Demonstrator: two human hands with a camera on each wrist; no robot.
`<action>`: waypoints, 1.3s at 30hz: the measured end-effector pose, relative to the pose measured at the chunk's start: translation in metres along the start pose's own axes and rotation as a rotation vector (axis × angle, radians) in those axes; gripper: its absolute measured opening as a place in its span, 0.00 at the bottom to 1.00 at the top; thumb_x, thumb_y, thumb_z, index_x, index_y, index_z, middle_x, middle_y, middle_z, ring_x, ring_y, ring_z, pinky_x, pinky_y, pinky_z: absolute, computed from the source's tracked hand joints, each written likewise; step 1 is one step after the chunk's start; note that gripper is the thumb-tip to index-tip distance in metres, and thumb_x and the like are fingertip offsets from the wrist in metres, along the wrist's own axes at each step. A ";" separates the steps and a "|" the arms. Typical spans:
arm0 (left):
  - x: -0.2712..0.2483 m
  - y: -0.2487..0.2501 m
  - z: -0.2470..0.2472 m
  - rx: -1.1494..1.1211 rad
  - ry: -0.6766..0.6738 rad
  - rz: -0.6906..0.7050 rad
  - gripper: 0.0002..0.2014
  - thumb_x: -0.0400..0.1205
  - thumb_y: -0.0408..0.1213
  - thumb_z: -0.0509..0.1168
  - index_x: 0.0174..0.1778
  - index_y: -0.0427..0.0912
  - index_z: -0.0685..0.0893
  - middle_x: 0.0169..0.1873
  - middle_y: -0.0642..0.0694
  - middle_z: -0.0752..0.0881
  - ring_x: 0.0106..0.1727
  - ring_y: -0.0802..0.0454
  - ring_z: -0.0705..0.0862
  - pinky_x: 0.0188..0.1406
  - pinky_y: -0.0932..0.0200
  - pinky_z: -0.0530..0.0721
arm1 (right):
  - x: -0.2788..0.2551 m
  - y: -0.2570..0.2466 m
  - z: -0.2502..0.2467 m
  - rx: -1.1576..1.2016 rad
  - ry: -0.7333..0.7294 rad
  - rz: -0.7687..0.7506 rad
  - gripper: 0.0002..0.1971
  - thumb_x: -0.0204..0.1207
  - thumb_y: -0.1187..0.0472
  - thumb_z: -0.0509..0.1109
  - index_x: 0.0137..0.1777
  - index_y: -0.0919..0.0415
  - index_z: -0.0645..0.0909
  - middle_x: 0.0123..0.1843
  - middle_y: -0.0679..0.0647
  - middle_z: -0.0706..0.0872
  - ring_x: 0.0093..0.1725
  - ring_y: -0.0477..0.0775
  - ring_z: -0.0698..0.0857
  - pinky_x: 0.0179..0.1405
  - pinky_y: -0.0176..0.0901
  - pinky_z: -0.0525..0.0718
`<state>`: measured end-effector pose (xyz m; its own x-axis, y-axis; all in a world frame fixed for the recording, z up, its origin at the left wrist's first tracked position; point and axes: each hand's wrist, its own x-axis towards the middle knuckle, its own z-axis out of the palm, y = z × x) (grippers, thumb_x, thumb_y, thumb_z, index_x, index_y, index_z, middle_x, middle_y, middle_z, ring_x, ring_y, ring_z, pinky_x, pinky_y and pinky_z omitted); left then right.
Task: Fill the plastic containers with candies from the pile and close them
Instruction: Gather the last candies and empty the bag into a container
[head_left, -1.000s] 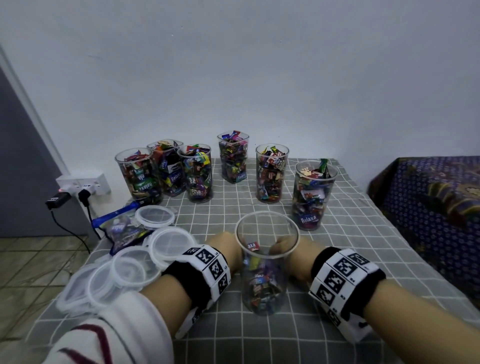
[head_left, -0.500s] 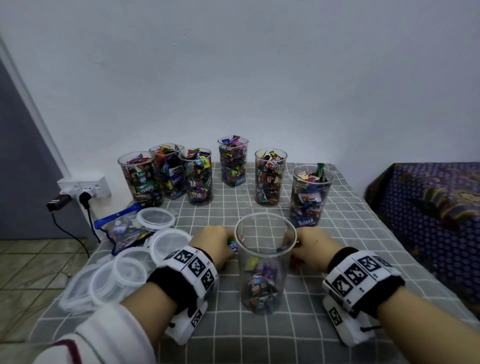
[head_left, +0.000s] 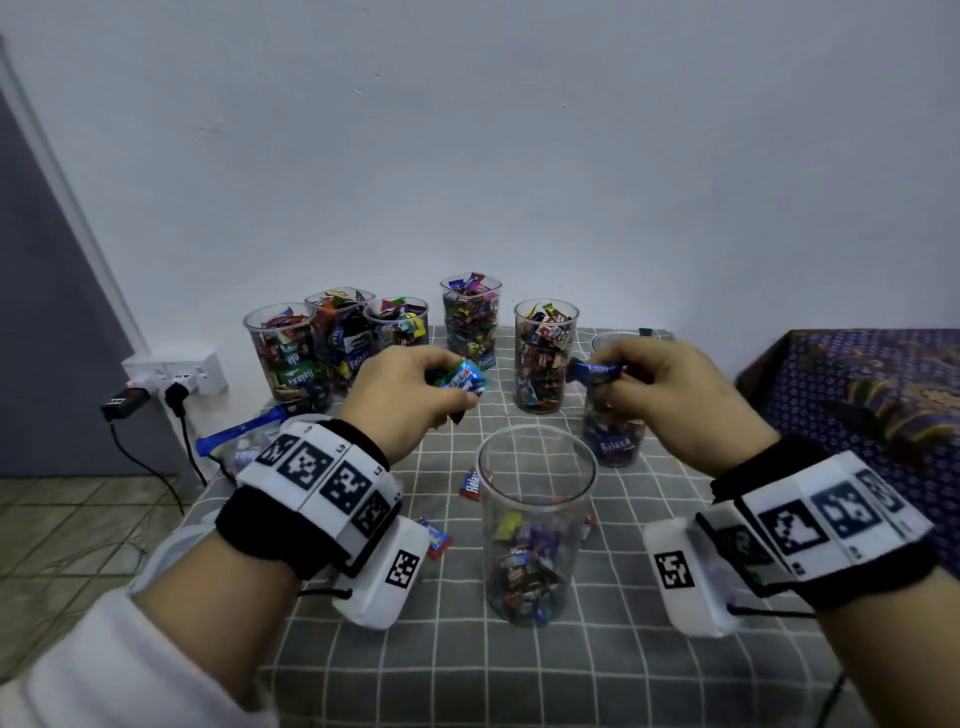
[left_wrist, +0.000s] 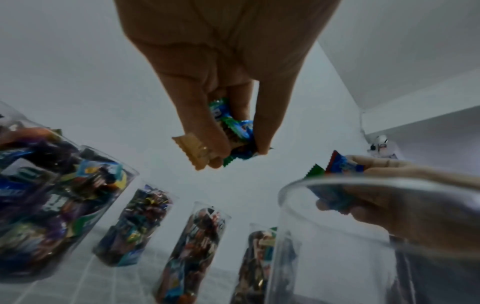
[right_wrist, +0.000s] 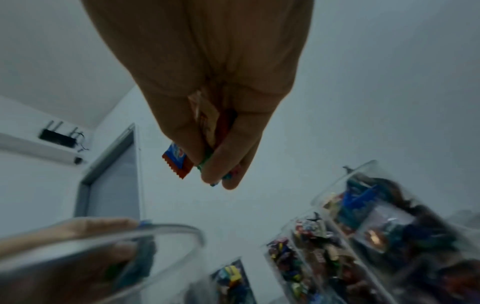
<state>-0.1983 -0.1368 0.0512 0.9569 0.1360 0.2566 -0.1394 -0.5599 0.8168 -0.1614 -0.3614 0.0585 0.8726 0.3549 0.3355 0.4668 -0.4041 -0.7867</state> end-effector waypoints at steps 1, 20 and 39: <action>0.000 0.004 0.000 -0.034 -0.002 0.010 0.07 0.73 0.31 0.75 0.42 0.46 0.85 0.29 0.46 0.87 0.27 0.53 0.81 0.36 0.57 0.85 | -0.002 -0.008 0.002 0.048 -0.020 -0.013 0.15 0.74 0.76 0.67 0.39 0.53 0.81 0.26 0.43 0.84 0.26 0.37 0.81 0.31 0.33 0.79; -0.003 0.022 0.011 -0.240 -0.029 0.097 0.10 0.73 0.27 0.73 0.39 0.49 0.85 0.30 0.46 0.85 0.31 0.50 0.82 0.42 0.47 0.87 | -0.020 -0.010 0.040 -0.154 -0.002 -0.195 0.13 0.72 0.63 0.72 0.57 0.56 0.83 0.56 0.48 0.83 0.56 0.46 0.82 0.58 0.48 0.80; -0.025 0.024 0.031 -0.004 -0.277 0.189 0.17 0.69 0.41 0.76 0.52 0.60 0.84 0.56 0.59 0.86 0.58 0.60 0.83 0.62 0.50 0.81 | -0.046 0.033 0.045 0.275 -0.256 0.153 0.44 0.52 0.52 0.87 0.67 0.42 0.67 0.65 0.46 0.80 0.65 0.39 0.78 0.64 0.46 0.82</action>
<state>-0.2179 -0.1794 0.0483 0.9467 -0.1981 0.2540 -0.3219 -0.5506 0.7702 -0.1927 -0.3530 -0.0067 0.8490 0.5204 0.0914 0.2484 -0.2404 -0.9384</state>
